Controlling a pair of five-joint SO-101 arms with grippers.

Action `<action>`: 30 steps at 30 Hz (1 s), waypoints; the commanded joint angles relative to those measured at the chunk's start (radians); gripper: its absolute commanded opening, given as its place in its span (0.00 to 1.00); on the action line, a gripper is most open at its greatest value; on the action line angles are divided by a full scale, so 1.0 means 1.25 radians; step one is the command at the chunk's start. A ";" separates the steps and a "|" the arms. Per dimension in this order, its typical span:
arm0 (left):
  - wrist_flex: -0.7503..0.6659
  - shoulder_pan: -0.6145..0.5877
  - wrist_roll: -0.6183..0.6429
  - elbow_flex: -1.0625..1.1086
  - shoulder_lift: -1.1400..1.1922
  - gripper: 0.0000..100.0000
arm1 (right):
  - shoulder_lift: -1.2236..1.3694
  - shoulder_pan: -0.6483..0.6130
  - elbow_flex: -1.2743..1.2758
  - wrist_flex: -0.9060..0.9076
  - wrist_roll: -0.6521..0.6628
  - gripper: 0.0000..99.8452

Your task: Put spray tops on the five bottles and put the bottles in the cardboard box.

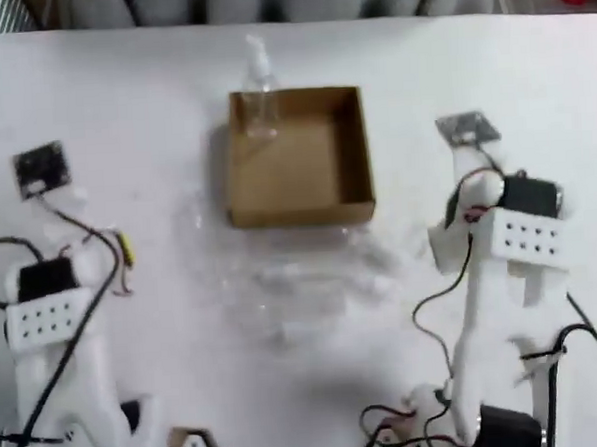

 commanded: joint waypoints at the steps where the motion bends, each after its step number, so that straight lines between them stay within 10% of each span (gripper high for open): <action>1: -0.005 0.056 0.009 -0.031 0.006 0.10 | -0.024 -0.035 0.104 -0.118 0.015 0.02; 15: -0.093 0.036 0.002 0.055 0.008 0.10 | -0.029 -0.208 0.259 -0.258 0.022 0.02; 30: -0.161 0.035 0.001 0.098 0.006 0.10 | -0.021 -0.300 0.201 -0.179 0.336 0.14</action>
